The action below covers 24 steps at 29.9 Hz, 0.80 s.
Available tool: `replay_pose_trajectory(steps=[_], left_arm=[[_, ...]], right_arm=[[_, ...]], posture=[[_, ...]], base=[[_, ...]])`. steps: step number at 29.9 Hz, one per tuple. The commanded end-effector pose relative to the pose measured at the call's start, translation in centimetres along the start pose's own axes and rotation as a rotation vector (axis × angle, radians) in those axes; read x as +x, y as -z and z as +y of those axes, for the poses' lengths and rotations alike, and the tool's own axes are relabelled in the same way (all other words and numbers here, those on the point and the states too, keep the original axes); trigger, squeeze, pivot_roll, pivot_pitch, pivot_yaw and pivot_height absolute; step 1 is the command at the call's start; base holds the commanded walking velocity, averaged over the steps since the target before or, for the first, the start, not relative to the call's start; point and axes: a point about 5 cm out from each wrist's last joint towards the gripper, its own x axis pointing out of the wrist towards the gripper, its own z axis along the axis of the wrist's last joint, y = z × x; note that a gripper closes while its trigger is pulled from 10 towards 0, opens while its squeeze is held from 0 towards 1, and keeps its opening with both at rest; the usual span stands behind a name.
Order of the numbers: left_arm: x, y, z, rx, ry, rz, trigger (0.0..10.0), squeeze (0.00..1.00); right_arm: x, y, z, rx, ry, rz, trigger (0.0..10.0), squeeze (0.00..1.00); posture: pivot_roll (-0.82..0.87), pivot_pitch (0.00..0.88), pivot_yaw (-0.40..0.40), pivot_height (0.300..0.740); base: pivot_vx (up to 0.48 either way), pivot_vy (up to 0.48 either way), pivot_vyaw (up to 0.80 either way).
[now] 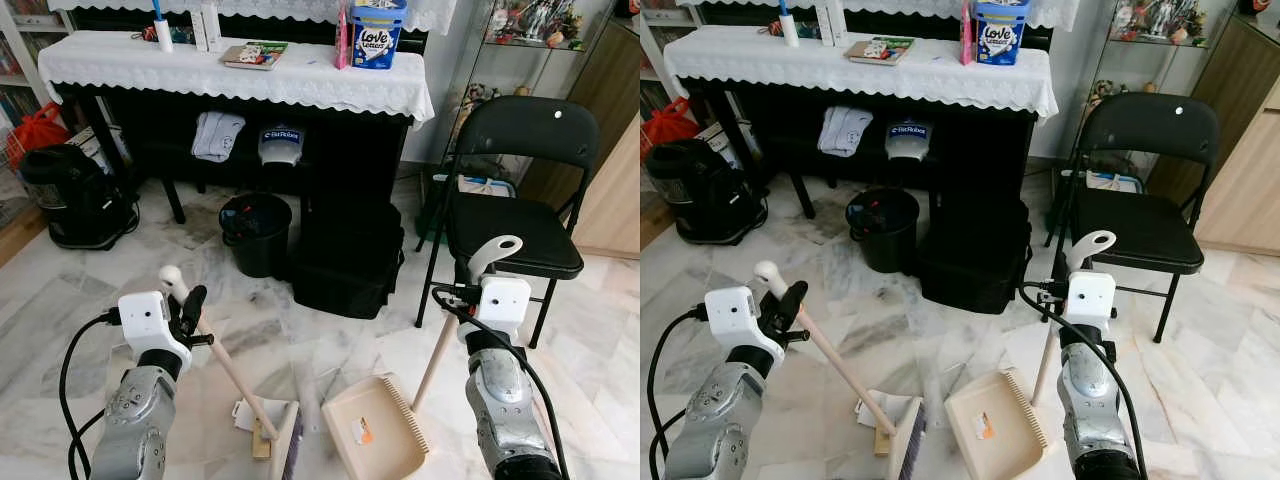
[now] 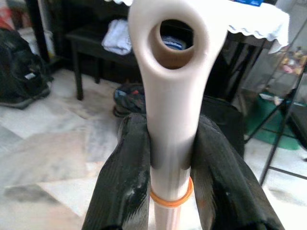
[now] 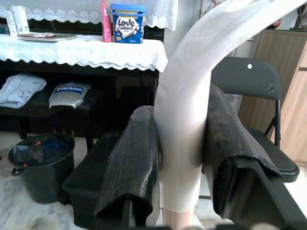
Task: Sweep floor
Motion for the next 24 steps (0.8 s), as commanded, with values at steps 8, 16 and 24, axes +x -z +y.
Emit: replay_pose_trajectory(steps=[8, 16, 24], left_arm=[[0.0, 0.1, 0.8, 0.134, -0.083, -0.007, 10.0, 0.0], [0.1, -0.1, 2.0, 0.216, -0.182, -0.024, 10.0, 0.0], [0.1, -0.2, 2.4, 0.268, -0.218, -0.033, 10.0, 0.0]], right_arm=[[0.8, -1.1, 0.1, 0.004, -0.006, -0.054, 10.0, 0.0], [0.8, -1.2, 0.3, 0.008, -0.01, -0.057, 10.0, 0.0], [0.8, -1.2, 0.3, 0.008, -0.01, -0.058, 10.0, 0.0]], posture=[[-0.02, 0.0, -0.024, 0.74], [-0.01, 0.0, -0.024, 0.74], [-0.01, 0.0, -0.022, 0.74]], base=[[0.0, 0.0, 0.0], [0.0, 0.0, 0.0], [0.0, 0.0, 0.0]])
